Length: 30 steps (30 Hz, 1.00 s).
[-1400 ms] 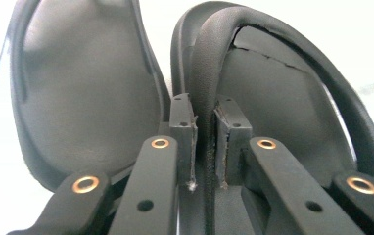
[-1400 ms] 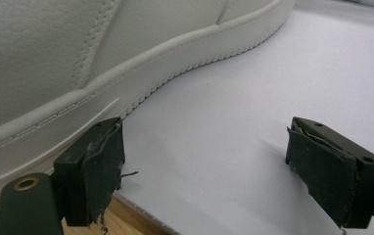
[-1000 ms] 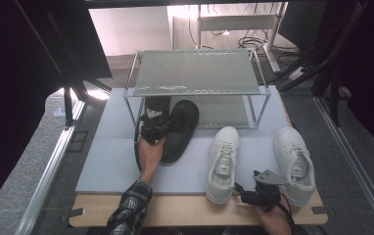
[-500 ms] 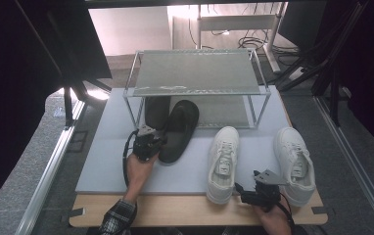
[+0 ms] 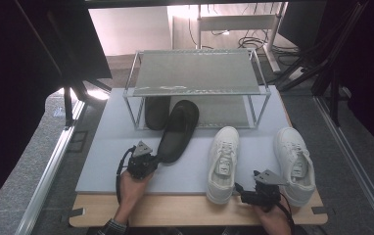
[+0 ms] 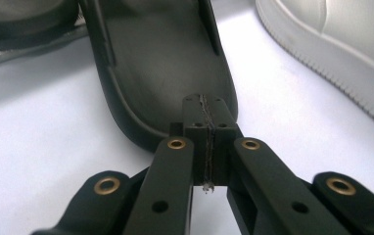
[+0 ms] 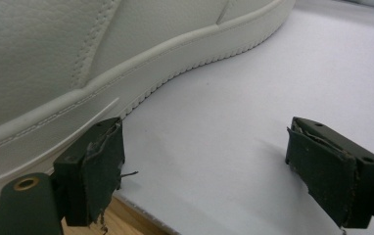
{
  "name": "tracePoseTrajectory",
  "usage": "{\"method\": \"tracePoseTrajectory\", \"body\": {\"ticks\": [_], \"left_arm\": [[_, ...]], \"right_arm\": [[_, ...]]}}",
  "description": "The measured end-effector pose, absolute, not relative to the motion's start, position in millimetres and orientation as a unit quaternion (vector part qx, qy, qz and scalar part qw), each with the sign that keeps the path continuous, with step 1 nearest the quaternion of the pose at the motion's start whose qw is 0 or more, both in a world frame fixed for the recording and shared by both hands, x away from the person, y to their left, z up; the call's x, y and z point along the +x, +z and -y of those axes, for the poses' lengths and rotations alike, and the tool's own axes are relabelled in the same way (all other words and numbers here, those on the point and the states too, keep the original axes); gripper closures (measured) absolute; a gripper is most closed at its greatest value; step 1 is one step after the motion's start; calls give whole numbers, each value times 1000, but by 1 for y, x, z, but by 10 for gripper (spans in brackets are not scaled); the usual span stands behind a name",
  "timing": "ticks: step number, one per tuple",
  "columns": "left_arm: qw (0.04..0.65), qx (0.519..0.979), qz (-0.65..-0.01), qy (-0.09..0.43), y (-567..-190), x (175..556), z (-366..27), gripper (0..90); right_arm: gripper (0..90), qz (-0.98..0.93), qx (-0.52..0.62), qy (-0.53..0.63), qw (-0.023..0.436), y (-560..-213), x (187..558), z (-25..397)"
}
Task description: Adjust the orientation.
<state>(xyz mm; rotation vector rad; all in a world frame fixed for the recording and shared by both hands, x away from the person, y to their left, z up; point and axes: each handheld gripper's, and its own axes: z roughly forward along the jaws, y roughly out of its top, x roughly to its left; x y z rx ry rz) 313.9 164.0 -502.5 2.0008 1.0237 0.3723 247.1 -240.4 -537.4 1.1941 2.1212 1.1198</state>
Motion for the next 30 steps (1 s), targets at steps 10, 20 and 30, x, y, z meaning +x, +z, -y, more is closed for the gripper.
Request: {"method": "tracePoseTrajectory", "body": {"ticks": [10,20,30], "left_arm": [[391,813,-403,158,-514,308,-159,893],[396,813,-398,156,-517,315,-148,878],[401,816,-390,148,-517,327,-130,877]], "right_arm": [[148,-771,434,407,229,-537,247,240],[148,-771,434,407,229,-537,247,240],[148,-771,434,407,229,-537,247,240]]}}
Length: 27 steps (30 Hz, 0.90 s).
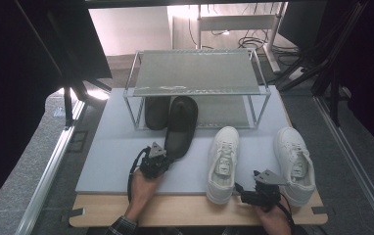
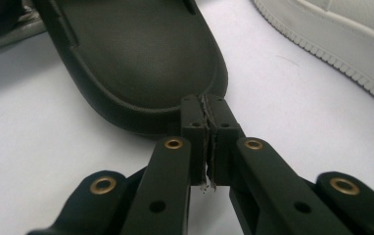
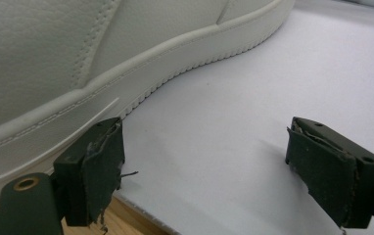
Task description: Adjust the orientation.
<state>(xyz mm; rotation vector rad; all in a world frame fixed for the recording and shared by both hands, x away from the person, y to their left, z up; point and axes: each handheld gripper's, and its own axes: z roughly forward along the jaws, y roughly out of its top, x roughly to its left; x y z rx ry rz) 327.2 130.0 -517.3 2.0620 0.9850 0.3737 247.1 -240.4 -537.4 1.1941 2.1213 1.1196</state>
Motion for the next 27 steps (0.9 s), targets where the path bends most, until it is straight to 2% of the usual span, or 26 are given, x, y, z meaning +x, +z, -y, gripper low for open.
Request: {"method": "tracePoseTrajectory", "body": {"ticks": [27], "left_arm": [[402,819,-377,163,-504,342,-108,878]], "right_arm": [[148,-771,434,407,229,-537,247,240]]}}
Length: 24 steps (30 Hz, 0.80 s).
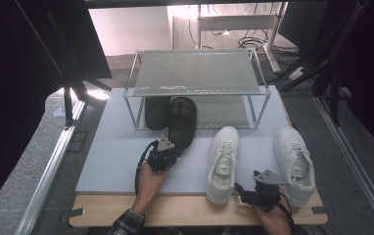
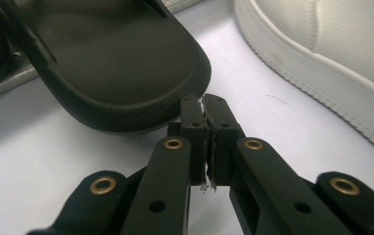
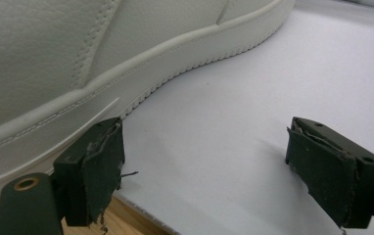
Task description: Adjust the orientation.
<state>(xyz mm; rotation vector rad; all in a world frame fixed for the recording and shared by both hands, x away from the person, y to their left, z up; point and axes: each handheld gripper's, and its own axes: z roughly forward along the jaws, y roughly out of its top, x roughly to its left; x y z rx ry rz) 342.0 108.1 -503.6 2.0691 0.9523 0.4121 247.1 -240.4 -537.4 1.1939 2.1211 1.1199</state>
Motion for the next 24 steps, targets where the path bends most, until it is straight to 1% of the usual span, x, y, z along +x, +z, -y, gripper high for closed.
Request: {"method": "tracePoseTrajectory", "body": {"ticks": [24], "left_arm": [[401,803,-404,174,-510,377,-102,882]], "right_arm": [[148,-771,434,407,229,-537,247,240]]}}
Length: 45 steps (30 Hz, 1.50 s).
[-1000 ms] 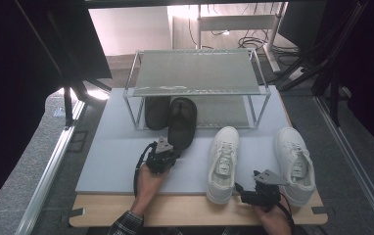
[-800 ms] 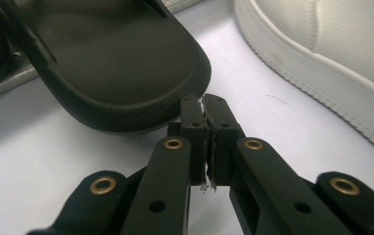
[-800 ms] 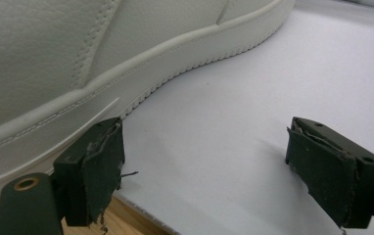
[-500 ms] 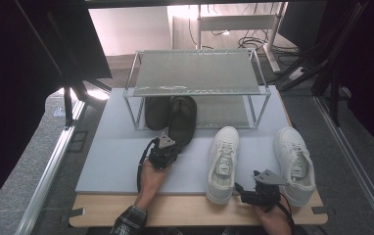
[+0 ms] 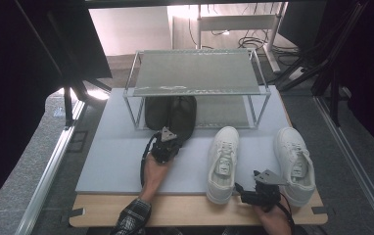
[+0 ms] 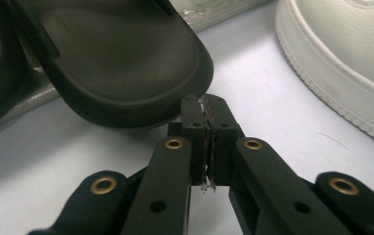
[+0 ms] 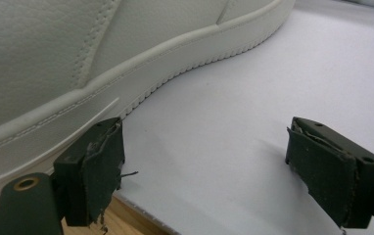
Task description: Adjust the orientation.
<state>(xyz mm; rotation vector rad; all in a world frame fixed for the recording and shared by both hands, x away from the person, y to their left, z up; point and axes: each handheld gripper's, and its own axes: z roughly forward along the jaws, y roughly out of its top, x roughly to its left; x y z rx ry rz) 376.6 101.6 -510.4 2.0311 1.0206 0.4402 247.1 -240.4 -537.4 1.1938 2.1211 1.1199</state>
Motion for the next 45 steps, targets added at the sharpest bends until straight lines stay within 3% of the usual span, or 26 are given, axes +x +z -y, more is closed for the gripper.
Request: {"method": "tracePoseTrajectory", "body": {"ticks": [45], "left_arm": [[396,783,-443,183,-516,424,-96,892]], "right_arm": [[148,-771,434,407,229,-537,247,240]]}}
